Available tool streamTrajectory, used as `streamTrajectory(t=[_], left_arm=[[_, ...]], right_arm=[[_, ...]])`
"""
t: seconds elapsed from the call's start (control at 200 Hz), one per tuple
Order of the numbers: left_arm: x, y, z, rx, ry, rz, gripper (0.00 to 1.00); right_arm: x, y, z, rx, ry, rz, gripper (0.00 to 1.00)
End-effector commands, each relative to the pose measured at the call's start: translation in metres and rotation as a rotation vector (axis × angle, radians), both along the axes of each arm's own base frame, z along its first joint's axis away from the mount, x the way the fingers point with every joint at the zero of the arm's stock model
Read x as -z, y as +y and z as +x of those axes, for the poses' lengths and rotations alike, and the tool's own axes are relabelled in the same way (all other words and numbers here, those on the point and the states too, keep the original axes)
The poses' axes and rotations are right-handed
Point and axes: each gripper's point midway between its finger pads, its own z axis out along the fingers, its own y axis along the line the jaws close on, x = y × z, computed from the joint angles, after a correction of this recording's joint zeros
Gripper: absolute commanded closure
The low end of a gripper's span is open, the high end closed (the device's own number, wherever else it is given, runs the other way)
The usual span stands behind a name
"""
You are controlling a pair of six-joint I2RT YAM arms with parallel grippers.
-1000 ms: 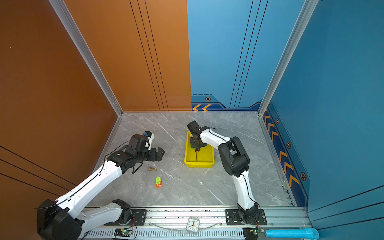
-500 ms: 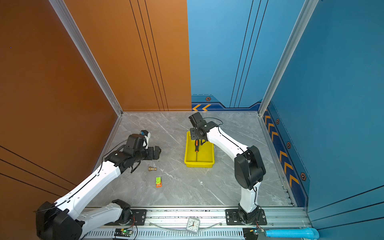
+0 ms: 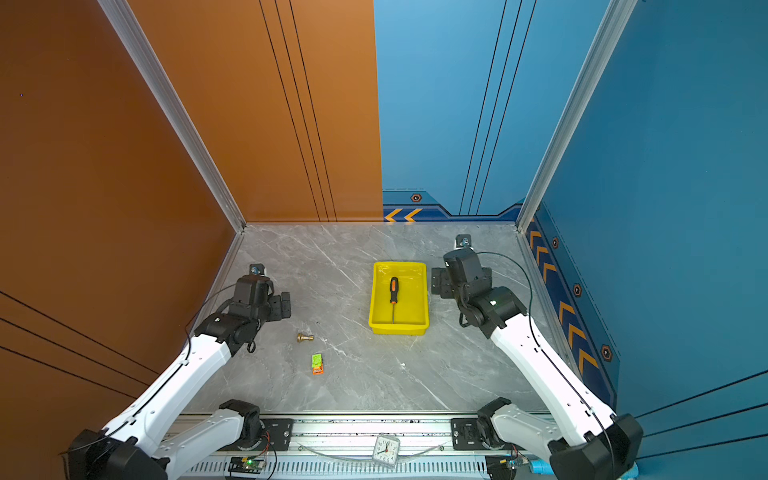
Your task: Put the screwdriver in the bin
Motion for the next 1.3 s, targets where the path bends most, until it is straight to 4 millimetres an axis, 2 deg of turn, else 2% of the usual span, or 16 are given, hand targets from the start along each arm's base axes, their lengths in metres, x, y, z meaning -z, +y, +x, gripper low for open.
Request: streamTrajectory(t=[0.0,0.095,0.22,0.35,0.41,0.506,0.656,0.736,1.001,1.121,1.186,1.296], left_arm=[[0.0,0.021,-0.001,-0.014,0.001,0.149,0.02],[0.013,0.02,0.002,0.04,-0.011,0.182,0.02],[0.022,0.023,0.01,0.078,-0.121,0.207,0.02],[0.029,0.03,0.011,0.056,-0.222,0.136,0.02],[0.036,0.034,0.01,0.037,-0.238,0.107,0.02],[0.046,0.036,0.011,0.03,-0.241,0.087,0.02],[0.052,0.034,0.022,0.047,-0.264,0.072,0.02],[0.056,0.03,0.031,0.066,-0.277,0.066,0.02],[0.052,0.014,0.066,0.131,-0.363,0.001,0.02],[0.05,0.016,0.08,0.116,-0.394,0.008,0.02],[0.054,0.019,0.084,0.104,-0.394,0.003,0.02],[0.062,0.02,0.087,0.097,-0.399,-0.003,0.02]], right_arm=[[0.023,-0.037,-0.013,0.105,-0.002,-0.047,0.0],[0.054,-0.068,-0.018,0.221,-0.017,-0.018,0.0],[0.092,-0.111,-0.021,0.436,-0.008,-0.02,0.0],[0.106,-0.12,-0.009,0.415,-0.098,-0.032,0.0],[0.109,-0.117,-0.003,0.354,-0.179,-0.025,0.0],[0.111,-0.103,0.005,0.222,-0.283,-0.054,0.0],[0.133,-0.09,0.021,0.123,-0.235,-0.083,0.0],[0.141,-0.086,0.028,0.106,-0.247,-0.075,0.0],[0.14,-0.079,0.063,0.076,-0.303,-0.072,0.0],[0.145,-0.076,0.076,0.071,-0.311,-0.053,0.0],[0.153,-0.076,0.079,0.079,-0.299,-0.058,0.0],[0.155,-0.078,0.083,0.095,-0.291,-0.071,0.0]])
